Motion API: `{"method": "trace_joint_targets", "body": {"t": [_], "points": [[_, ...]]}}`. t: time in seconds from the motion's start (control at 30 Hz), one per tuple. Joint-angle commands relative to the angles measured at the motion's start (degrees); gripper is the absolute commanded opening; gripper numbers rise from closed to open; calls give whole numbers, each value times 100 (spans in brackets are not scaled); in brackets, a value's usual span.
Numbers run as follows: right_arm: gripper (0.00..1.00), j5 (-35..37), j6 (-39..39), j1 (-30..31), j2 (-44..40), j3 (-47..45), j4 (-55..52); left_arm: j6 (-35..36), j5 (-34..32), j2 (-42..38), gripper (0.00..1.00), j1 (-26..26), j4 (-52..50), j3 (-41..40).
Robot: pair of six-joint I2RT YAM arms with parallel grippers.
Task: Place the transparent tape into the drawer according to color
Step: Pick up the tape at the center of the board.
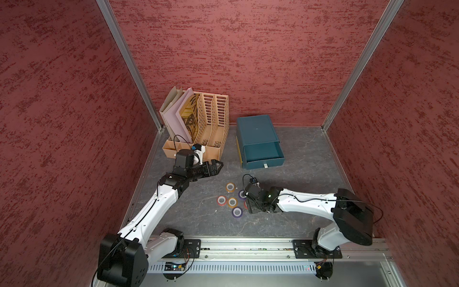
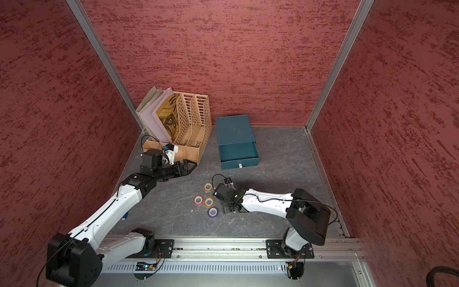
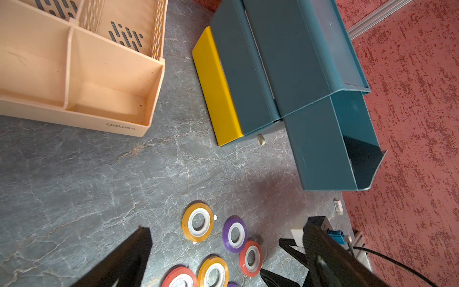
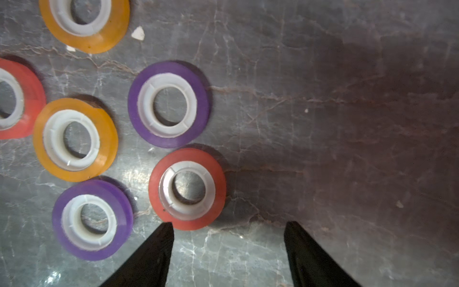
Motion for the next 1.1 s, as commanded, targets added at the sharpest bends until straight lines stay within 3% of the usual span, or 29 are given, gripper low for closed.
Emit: {"method": "trace_joint_targets", "body": {"t": [0.0,0.43,1.07], "points": [[76,363,90,64,71,165,159,17,-21,-23,100,66,-26,-30],[73,346,158,62,613,319,8,73,-56,-66,100,137,-167,-21],[24,-416,1,-15,1266,771,-854,173,-39,-71,100,181,-281,-88]]}}
